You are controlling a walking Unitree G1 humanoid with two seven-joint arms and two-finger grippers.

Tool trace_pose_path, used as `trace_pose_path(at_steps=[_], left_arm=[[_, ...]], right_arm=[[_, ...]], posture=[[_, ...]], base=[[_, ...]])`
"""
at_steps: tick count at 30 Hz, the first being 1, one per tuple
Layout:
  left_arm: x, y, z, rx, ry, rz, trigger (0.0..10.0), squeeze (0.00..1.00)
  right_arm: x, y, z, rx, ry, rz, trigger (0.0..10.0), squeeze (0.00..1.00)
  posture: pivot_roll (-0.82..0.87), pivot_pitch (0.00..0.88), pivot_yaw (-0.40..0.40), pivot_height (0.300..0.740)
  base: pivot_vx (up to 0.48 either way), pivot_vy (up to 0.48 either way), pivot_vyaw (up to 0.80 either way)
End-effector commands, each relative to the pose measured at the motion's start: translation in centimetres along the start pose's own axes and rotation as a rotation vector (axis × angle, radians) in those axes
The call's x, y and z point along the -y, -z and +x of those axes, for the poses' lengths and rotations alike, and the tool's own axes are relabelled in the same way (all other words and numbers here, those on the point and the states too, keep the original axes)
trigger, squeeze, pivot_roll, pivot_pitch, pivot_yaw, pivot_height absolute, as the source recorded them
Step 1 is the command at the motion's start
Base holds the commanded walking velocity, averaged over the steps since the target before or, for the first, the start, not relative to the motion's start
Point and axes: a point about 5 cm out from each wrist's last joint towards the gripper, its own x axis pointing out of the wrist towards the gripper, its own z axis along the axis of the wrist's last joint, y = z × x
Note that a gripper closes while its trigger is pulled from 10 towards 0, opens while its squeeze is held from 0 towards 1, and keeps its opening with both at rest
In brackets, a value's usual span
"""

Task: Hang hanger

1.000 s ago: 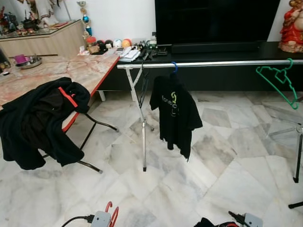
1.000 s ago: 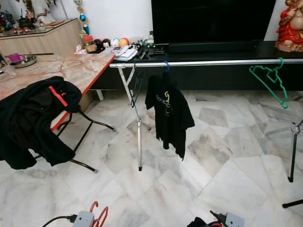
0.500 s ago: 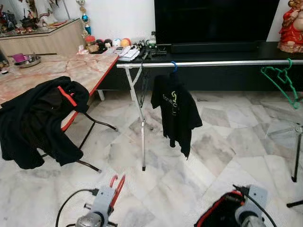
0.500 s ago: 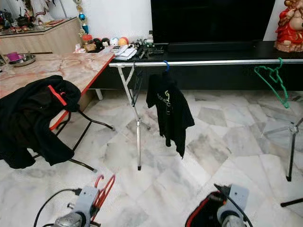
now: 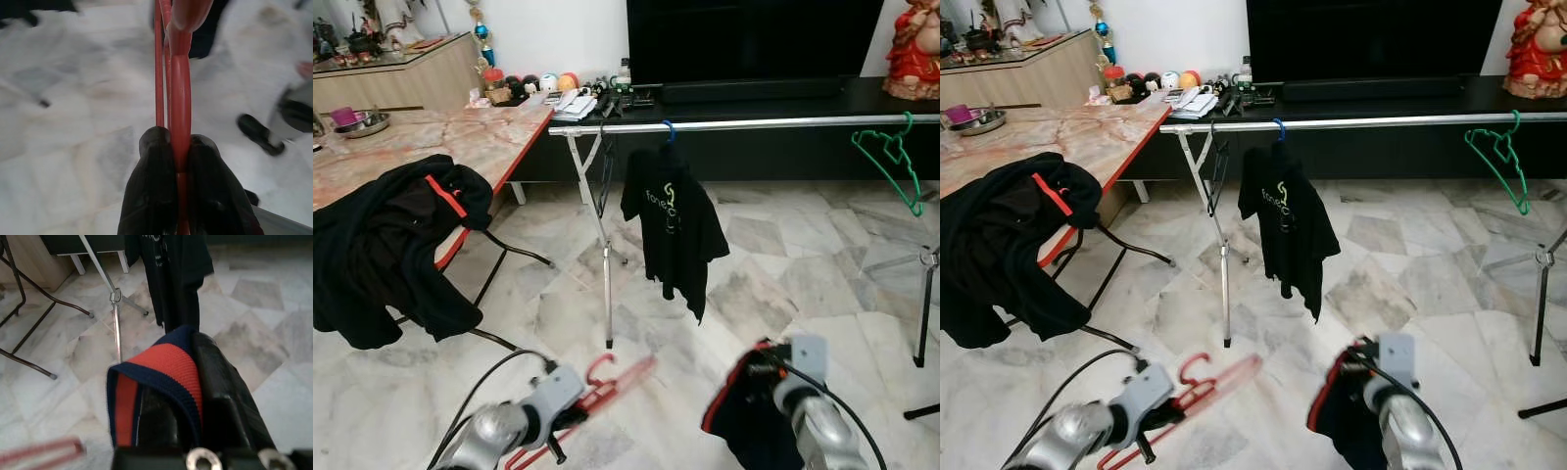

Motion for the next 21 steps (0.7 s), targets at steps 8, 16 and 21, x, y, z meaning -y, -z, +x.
trace_pose_path(at_steps=[8,16,21], left_arm=[[0.3,-1.9,0.8,-0.058,0.184,0.008,10.0,0.0],[-1.1,-4.7,1.3,0.052,0.063,-0.06,10.0,0.0],[-1.0,-4.7,1.5,0.046,0.063,-0.05,10.0,0.0]], right_arm=[[-2.2,-2.9,2.0,0.017,-0.105,-0.135,10.0,0.0],[-2.6,-2.3,2.0,-0.051,-0.138,-0.201,10.0,0.0],[-2.6,-2.7,2.1,-0.036,-0.141,-0.208,10.0,0.0]], posture=[[0.02,0.04,0.094,0.74],[0.01,0.015,0.085,0.74],[0.0,0.001,0.085,0.74]], base=[[0.0,0.0,0.0],[0.0,0.0,0.0],[0.0,0.0,0.0]])
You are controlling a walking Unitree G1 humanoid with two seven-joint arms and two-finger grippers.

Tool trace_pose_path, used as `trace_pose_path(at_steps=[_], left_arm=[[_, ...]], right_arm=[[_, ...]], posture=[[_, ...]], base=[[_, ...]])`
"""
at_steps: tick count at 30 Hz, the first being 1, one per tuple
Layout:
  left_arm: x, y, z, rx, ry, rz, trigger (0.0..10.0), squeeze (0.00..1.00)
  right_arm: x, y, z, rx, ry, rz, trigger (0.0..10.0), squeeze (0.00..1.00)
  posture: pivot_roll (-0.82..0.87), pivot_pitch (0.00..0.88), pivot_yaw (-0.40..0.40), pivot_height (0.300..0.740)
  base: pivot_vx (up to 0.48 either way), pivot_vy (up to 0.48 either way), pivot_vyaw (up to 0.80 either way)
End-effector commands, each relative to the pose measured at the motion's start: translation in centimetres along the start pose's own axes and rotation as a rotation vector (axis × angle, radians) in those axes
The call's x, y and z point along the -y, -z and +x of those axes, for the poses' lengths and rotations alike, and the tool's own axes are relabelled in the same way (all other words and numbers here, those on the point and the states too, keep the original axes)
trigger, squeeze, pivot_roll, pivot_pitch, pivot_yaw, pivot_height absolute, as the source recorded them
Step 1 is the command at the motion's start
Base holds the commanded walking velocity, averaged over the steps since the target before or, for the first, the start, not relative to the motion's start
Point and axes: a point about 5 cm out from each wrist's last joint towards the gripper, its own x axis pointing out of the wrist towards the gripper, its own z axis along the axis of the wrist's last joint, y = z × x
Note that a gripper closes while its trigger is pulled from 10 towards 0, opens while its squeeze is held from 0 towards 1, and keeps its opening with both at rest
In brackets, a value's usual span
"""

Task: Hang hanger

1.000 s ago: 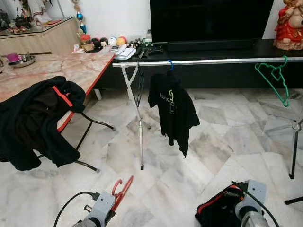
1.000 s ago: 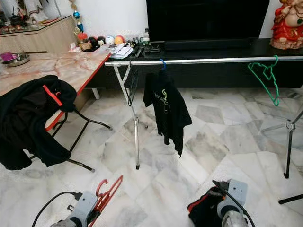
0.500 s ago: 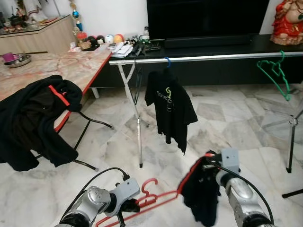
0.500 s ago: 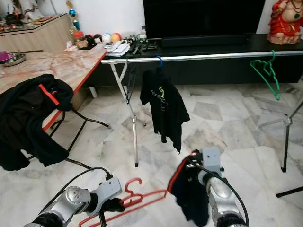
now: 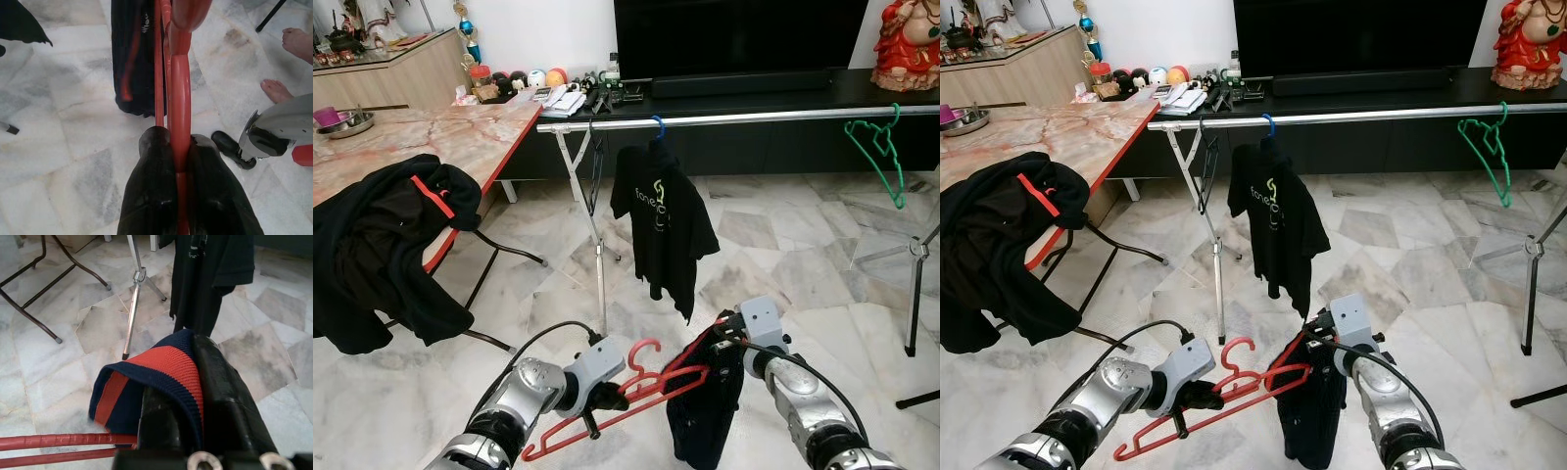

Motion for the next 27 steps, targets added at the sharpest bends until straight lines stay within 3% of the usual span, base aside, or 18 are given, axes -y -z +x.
trace_pose_path(at_steps=[1,16,27], left_arm=[[-0.2,0.2,-0.2,-0.009,-0.007,-0.016,10.0,0.0],[0.2,-0.9,0.6,0.077,-0.042,-0.052,10.0,0.0],[-0.4,-1.8,0.7,0.177,-0.146,-0.124,10.0,0.0]], right_arm=[[-0.1,-1.0,0.3,0.038,-0.005,-0.007,10.0,0.0],[-1.2,-2.4,0.8,0.089,-0.068,0.047,10.0,0.0],[-2.0,-2.4,0.6,0.098,-0.149,0.078,10.0,0.0]], posture=[[0.0,0.001,0.085,0.74],[0.0,0.0,0.075,0.74],[0.0,0.013,0.071,0.74]], base=[[0.0,0.0,0.0],[0.0,0.0,0.0],[0.0,0.0,0.0]])
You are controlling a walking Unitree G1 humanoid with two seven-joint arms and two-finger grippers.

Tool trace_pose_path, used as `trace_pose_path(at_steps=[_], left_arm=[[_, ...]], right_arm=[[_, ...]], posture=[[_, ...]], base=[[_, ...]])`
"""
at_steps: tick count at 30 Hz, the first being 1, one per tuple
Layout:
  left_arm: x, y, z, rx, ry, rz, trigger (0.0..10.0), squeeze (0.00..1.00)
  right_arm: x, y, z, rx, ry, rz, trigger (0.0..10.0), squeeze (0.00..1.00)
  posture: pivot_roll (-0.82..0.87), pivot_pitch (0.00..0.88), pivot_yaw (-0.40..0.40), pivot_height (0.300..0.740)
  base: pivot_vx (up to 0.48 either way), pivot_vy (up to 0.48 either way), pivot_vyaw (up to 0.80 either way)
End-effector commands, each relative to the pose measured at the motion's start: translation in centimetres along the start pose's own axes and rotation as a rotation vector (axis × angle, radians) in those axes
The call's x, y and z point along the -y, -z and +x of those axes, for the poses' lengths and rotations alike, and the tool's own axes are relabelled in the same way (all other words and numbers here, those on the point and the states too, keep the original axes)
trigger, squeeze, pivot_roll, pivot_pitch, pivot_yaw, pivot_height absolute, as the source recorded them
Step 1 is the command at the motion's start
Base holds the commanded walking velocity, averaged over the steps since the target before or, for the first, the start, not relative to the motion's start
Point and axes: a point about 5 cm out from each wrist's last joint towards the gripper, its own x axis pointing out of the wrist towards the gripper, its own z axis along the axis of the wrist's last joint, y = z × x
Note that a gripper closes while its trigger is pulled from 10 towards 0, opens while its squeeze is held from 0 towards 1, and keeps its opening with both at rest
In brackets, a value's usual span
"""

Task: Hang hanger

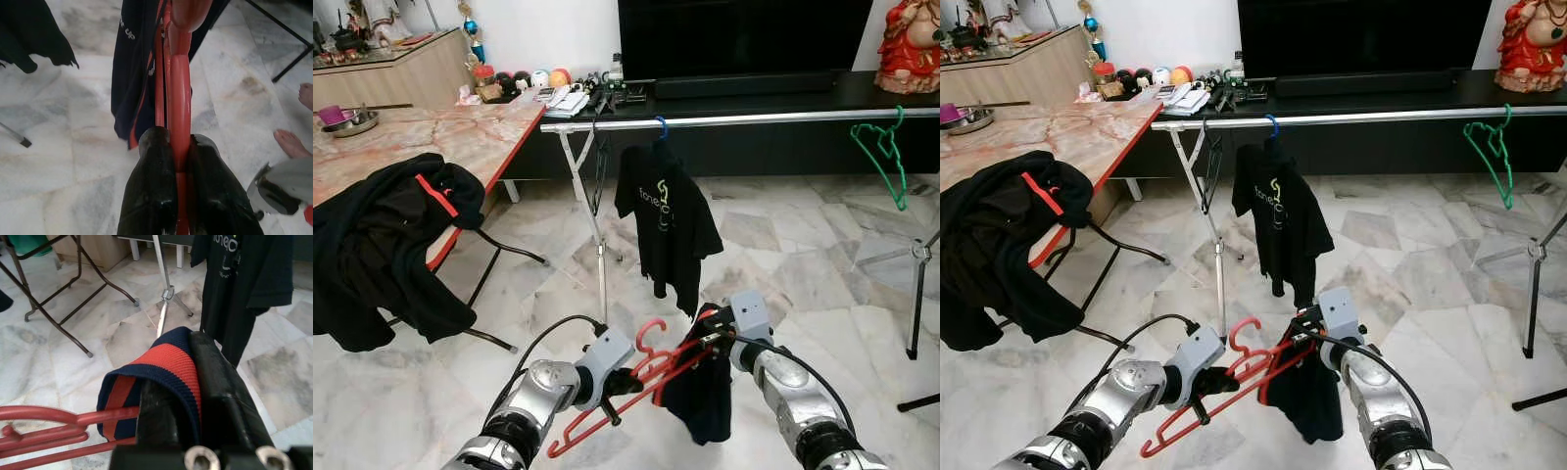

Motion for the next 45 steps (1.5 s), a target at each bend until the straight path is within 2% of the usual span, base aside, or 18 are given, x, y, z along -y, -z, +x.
trace_pose_path(at_steps=[1,4,9,12,15,18,21,26,30,35,38,41,45], left_arm=[[-0.6,-0.5,-0.2,0.027,-0.029,-0.015,10.0,0.0],[-0.5,-0.7,0.0,0.036,-0.033,-0.014,10.0,0.0],[-0.4,-0.9,0.2,0.044,-0.033,-0.024,10.0,0.0],[-0.4,-0.9,0.2,0.049,-0.041,-0.026,10.0,0.0],[-0.4,-0.9,0.2,0.047,-0.042,-0.028,10.0,0.0],[-0.4,-0.9,0.3,0.034,-0.042,-0.022,10.0,0.0],[-0.3,-0.8,0.3,0.034,-0.043,-0.023,10.0,0.0],[-0.4,-0.8,0.3,0.04,-0.067,-0.023,10.0,0.0],[-0.6,-0.6,0.1,0.037,-0.086,-0.027,10.0,0.0],[-0.7,-0.5,0.1,0.028,-0.088,-0.023,10.0,0.0],[-0.7,-0.4,0.1,0.019,-0.081,-0.023,10.0,0.0],[-0.6,-0.2,0.0,0.009,-0.066,-0.027,10.0,0.0],[-0.7,-0.2,0.0,0.008,-0.067,-0.025,10.0,0.0]], right_arm=[[-0.7,-0.8,0.3,0.037,-0.041,0.009,10.0,0.0],[-0.9,-1.3,0.4,0.051,-0.066,0.014,10.0,0.0],[-2.2,-3.1,0.2,0.12,-0.183,0.062,10.0,0.0],[-2.8,-4.3,-0.3,0.165,-0.215,0.102,10.0,0.0],[-3.0,-4.4,-0.5,0.16,-0.217,0.098,10.0,0.0],[-2.8,-3.8,-0.9,0.113,-0.175,0.094,10.0,0.0],[-1.7,-1.8,-1.2,0.015,-0.088,0.112,10.0,0.0],[-2.0,-0.8,-1.6,-0.03,-0.113,0.113,10.0,0.0],[-1.7,-0.1,-1.8,-0.074,-0.081,0.06,10.0,0.0],[-1.4,0.1,-1.9,-0.081,-0.036,0.033,10.0,0.0],[-0.7,-0.4,-1.8,-0.043,0.045,0.021,10.0,0.0],[0.5,-0.2,-1.8,-0.052,0.141,0.051,10.0,0.0],[0.4,-0.1,-1.8,-0.06,0.134,0.057,10.0,0.0]], posture=[[0.0,0.014,0.071,0.74],[0.0,0.015,0.072,0.74],[0.0,0.024,0.08,0.74],[-0.01,0.029,0.082,0.74],[-0.01,0.033,0.083,0.74],[-0.01,0.037,0.084,0.74],[-0.01,0.04,0.082,0.74],[-0.01,0.045,0.079,0.74],[0.0,0.048,0.079,0.74],[0.0,0.051,0.08,0.74],[0.0,0.053,0.08,0.74],[0.0,0.053,0.081,0.74],[0.0,0.053,0.08,0.74]], base=[[0.0,0.0,0.0],[0.0,0.0,0.0],[0.0,0.0,0.0],[0.0,0.0,0.0],[0.0,0.0,0.0],[0.0,0.0,0.0],[0.0,0.0,0.0],[0.0,0.0,0.0],[0.0,0.0,0.0],[0.0,0.0,0.0],[0.0,0.0,0.0],[0.0,0.0,0.0],[0.0,0.0,0.0]])
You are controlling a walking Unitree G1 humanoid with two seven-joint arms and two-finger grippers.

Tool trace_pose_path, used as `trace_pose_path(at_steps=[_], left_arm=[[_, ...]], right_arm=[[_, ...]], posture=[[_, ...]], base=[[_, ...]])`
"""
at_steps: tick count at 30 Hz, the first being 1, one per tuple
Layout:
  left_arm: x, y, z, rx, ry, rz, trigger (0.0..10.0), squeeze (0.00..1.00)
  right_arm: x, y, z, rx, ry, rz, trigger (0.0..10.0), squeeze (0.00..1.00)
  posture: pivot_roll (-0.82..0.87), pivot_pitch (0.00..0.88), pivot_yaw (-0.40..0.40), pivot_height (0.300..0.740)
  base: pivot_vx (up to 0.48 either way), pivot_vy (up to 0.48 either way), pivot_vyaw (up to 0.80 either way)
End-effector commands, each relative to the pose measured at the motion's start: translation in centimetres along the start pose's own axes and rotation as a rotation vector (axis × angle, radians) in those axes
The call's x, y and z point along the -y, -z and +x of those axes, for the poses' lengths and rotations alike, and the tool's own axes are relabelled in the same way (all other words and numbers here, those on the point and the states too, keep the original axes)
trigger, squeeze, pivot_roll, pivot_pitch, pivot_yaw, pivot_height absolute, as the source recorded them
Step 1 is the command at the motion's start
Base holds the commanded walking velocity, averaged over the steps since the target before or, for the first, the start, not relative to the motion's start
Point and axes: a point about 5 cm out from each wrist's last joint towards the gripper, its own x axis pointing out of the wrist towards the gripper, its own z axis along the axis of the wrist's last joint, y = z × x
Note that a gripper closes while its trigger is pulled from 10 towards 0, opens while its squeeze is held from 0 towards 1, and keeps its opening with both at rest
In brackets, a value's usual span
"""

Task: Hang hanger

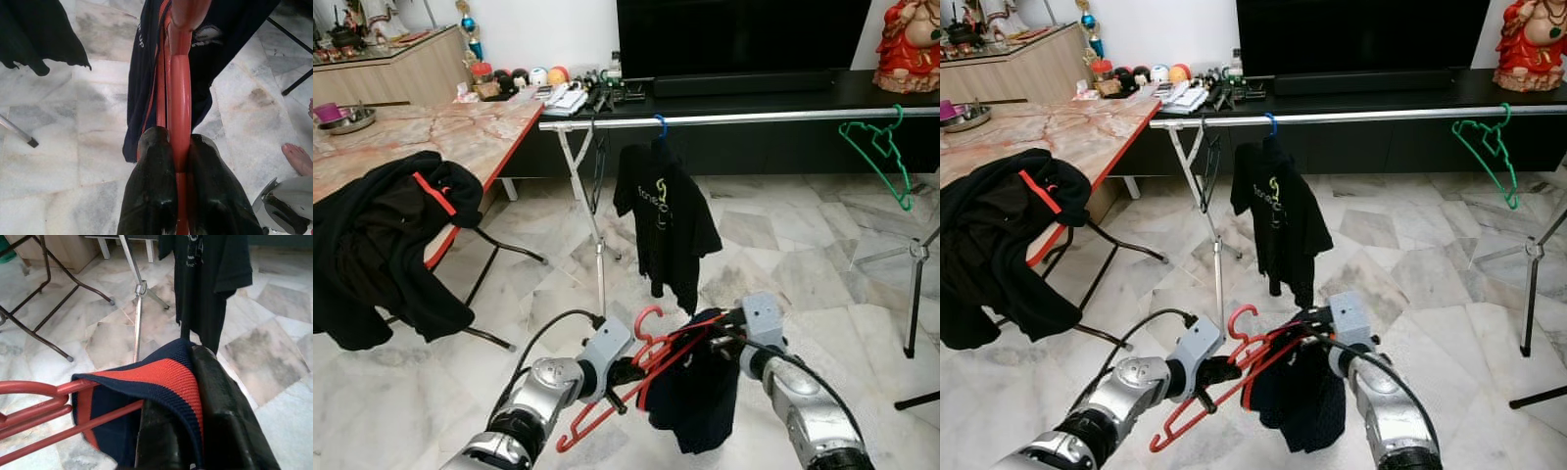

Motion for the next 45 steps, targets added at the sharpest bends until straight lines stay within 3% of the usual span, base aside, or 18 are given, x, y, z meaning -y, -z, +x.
trace_pose_path(at_steps=[1,7,11,16,19,24,27,28,32,35,40,41,42,45], left_arm=[[-0.5,0.2,-0.4,-0.012,-0.013,0.003,10.0,0.0],[-0.6,0.2,-0.5,-0.009,-0.013,0.001,10.0,0.0],[-0.6,0.1,-0.4,-0.003,-0.01,0.0,10.0,0.0],[-0.4,-0.2,-0.2,0.006,-0.006,-0.001,10.0,0.0],[-0.3,-0.2,-0.1,0.006,-0.01,0.001,10.0,0.0],[-0.2,-0.2,-0.1,0.009,0.001,-0.005,10.0,0.0],[0.0,-0.1,0.1,0.008,0.007,-0.005,10.0,0.0],[0.0,-0.1,0.1,0.008,0.007,-0.005,10.0,0.0],[-0.2,-0.3,-0.1,0.027,-0.013,-0.014,10.0,0.0],[-0.5,-0.5,-0.2,0.041,-0.024,-0.028,10.0,0.0],[-0.9,-0.6,-0.4,0.05,-0.03,-0.04,10.0,0.0],[-0.9,-0.5,-0.5,0.048,-0.028,-0.04,10.0,0.0],[-0.9,-0.4,-0.5,0.041,-0.019,-0.04,10.0,0.0],[-0.9,-0.3,-0.6,0.037,-0.015,-0.041,10.0,0.0]], right_arm=[[-0.3,-0.4,0.2,0.014,-0.014,-0.002,10.0,0.0],[-1.4,-0.5,0.3,0.031,-0.082,0.018,10.0,0.0],[-2.9,-1.9,0.1,0.09,-0.189,0.087,10.0,0.0],[-4.0,-3.2,-0.4,0.122,-0.274,0.076,10.0,0.0],[-4.9,-4.8,-0.9,0.166,-0.316,0.136,10.0,0.0],[-6.0,-6.0,-1.8,0.222,-0.395,0.144,10.0,0.0],[-5.1,-4.7,-1.6,0.171,-0.342,0.025,10.0,0.0],[-5.1,-4.7,-1.6,0.171,-0.342,0.025,10.0,0.0],[-1.9,-2.5,-1.0,0.034,-0.121,-0.063,10.0,0.0],[-1.5,-2.2,-1.0,0.023,-0.11,-0.106,10.0,0.0],[-2.3,-2.9,-1.1,0.072,-0.171,-0.091,10.0,0.0],[-2.7,-3.3,-1.2,0.092,-0.205,-0.079,10.0,0.0],[-4.1,-4.6,-1.7,0.159,-0.32,-0.04,10.0,0.0],[-5.1,-5.7,-2.2,0.207,-0.403,-0.006,10.0,0.0]], posture=[[0.0,0.053,0.08,0.74],[0.01,0.054,0.08,0.74],[0.0,0.053,0.081,0.74],[0.0,0.054,0.081,0.74],[0.0,0.054,0.081,0.74],[-0.01,0.055,0.083,0.74],[0.0,0.053,0.081,0.74],[0.0,0.053,0.081,0.74],[0.01,0.05,0.078,0.74],[0.0,0.051,0.078,0.74],[0.0,0.057,0.081,0.74],[0.0,0.057,0.081,0.74],[0.0,0.058,0.083,0.74],[0.0,0.059,0.084,0.74]], base=[[0.0,0.0,0.0],[0.0,0.0,0.0],[0.0,0.0,0.0],[0.0,0.0,0.0],[0.0,0.0,0.0],[0.0,0.0,0.0],[0.0,0.0,0.0],[0.0,0.0,0.0],[0.0,0.0,0.0],[0.0,0.0,0.0],[0.0,0.0,0.0],[0.0,0.0,0.0],[0.0,0.0,0.0],[0.0,0.0,0.0]])
